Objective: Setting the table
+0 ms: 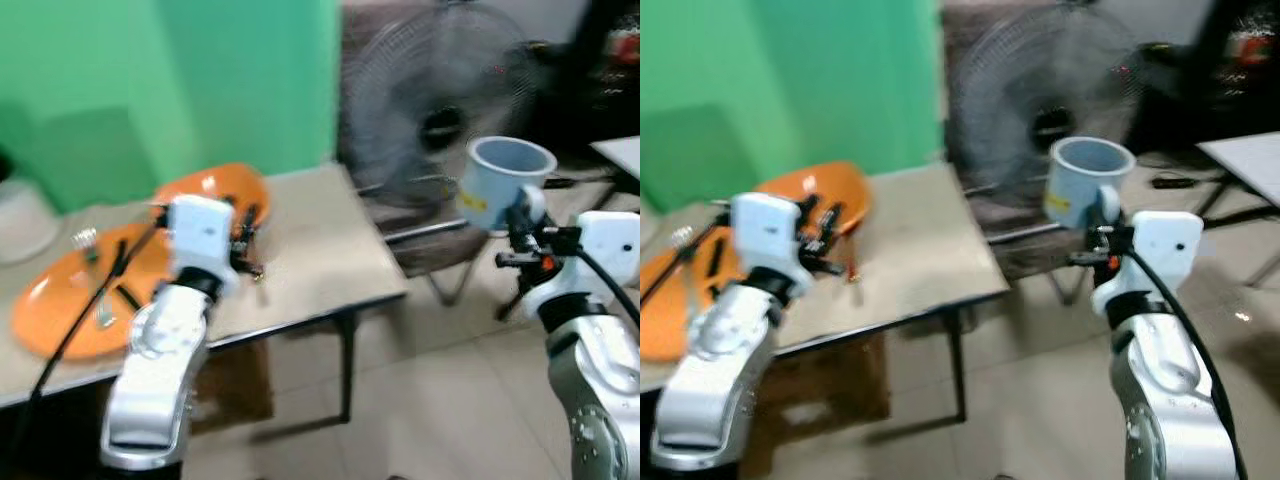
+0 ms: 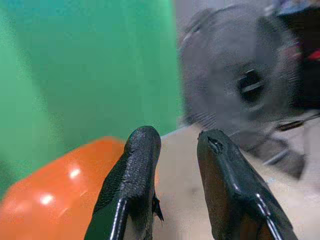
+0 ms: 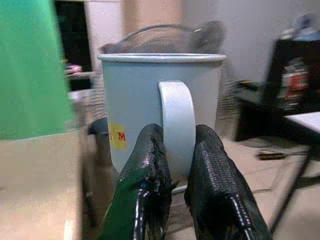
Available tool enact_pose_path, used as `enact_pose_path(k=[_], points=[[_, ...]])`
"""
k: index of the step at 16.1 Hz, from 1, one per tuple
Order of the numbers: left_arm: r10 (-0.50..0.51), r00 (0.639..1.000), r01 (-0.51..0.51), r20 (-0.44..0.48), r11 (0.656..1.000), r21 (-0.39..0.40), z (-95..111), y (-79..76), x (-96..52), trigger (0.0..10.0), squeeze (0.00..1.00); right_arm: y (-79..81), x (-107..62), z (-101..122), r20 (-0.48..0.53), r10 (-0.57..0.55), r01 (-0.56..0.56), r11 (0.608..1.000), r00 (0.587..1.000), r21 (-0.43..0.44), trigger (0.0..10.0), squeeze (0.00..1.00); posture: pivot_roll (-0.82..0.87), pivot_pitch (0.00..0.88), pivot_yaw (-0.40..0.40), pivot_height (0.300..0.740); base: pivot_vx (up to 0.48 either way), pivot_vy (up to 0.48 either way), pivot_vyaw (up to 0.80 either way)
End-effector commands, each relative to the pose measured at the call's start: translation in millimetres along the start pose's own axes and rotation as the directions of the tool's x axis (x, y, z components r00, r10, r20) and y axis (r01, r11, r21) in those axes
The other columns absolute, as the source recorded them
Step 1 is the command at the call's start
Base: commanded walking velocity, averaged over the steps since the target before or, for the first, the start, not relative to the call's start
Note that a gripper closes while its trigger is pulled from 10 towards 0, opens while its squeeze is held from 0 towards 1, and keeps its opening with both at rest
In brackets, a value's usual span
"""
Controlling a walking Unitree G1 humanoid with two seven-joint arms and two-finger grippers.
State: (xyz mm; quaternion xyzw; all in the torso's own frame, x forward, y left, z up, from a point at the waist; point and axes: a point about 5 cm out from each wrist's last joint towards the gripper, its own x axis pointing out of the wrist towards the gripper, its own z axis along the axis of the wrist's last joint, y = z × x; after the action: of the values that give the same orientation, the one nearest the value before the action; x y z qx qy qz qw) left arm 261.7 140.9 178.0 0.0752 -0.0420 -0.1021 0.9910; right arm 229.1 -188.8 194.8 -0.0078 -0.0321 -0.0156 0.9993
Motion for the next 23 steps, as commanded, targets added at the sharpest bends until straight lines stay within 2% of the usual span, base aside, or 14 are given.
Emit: enact_pose_path(k=[1,5,6,7,8,11,14,16,20,23], points=[[0.028,1.0,-0.028,0.012,1.0,0.013,3,4.3,-1.0,10.0,0.0,5.5,2.6,3,0.021,0.021,-0.021,1.0,1.0,0.004,10.0,0.0,0.07,0.0,0.016,0.74,0.0,0.0,-0.8],[0.077,0.996,-0.079,-0.051,0.996,-0.03,-10,13.5,-3.7,10.0,0.0,14.5,3.3,-2,-0.025,0.054,-0.055,0.998,0.998,-0.044,10.0,0.0,0.04,0.0,0.015,0.74,0.0,0.0,-0.8],[0.066,0.996,-0.066,-0.058,0.998,-0.004,-10,13.5,-3.2,10.0,0.0,12.6,2.7,-3,-0.026,0.039,-0.04,0.998,0.999,-0.043,10.0,0.0,0.04,0.0,0.021,0.74,0.0,0.0,-0.8],[0.069,0.996,-0.07,-0.054,0.998,-0.008,-9,13.1,-3.1,10.0,0.0,10.9,3.1,-3,-0.024,0.029,-0.03,0.999,0.999,-0.041,10.0,0.0,0.04,0.0,0.023,0.74,0.0,0.0,-0.8],[0.081,0.997,-0.081,-0.011,0.996,0.027,-6,12.4,-3.5,10.0,0.0,7.1,2.8,-3,-0.023,0.007,-0.008,0.999,1.0,-0.047,10.0,0.0,0.04,0.0,0.037,0.74,0.0,0.0,-0.8],[0.069,0.997,-0.067,-0.035,0.996,0.053,-8,11.8,-4.5,10.0,0.0,3.9,1.1,-4,-0.021,-0.026,0.024,0.998,0.999,-0.065,10.0,0.0,0.05,0.0,0.043,0.74,0.0,0.0,-0.8],[0.053,0.998,-0.052,-0.02,0.998,0.038,-9,10.4,-3.1,10.0,0.0,4.7,-1.1,-5,-0.027,-0.02,0.018,0.998,0.999,-0.064,10.0,0.0,0.03,0.0,0.048,0.74,0.0,0.0,-0.8],[0.02,1.0,-0.02,-0.012,0.999,0.027,-9,6.3,1.5,10.0,0.0,4.6,-2.5,-6,-0.041,-0.019,0.015,0.995,0.999,-0.094,10.0,0.0,0.0,0.0,0.048,0.74,0.0,0.0,-0.8],[-0.006,1.0,0.006,0.003,1.0,0.001,-7,2.9,5.3,10.0,0.0,-1.6,-2.3,-7,-0.056,-0.042,0.036,0.994,0.998,-0.099,10.0,0.0,0.0,0.0,0.045,0.74,0.0,0.0,-0.8],[-0.031,0.999,0.031,0.011,0.999,-0.008,-6,1.5,5.0,10.0,0.0,-0.5,0.3,-6,-0.05,-0.026,0.021,0.994,0.998,-0.103,10.0,0.0,0.01,0.0,0.05,0.74,0.305,0.0,-0.8]])
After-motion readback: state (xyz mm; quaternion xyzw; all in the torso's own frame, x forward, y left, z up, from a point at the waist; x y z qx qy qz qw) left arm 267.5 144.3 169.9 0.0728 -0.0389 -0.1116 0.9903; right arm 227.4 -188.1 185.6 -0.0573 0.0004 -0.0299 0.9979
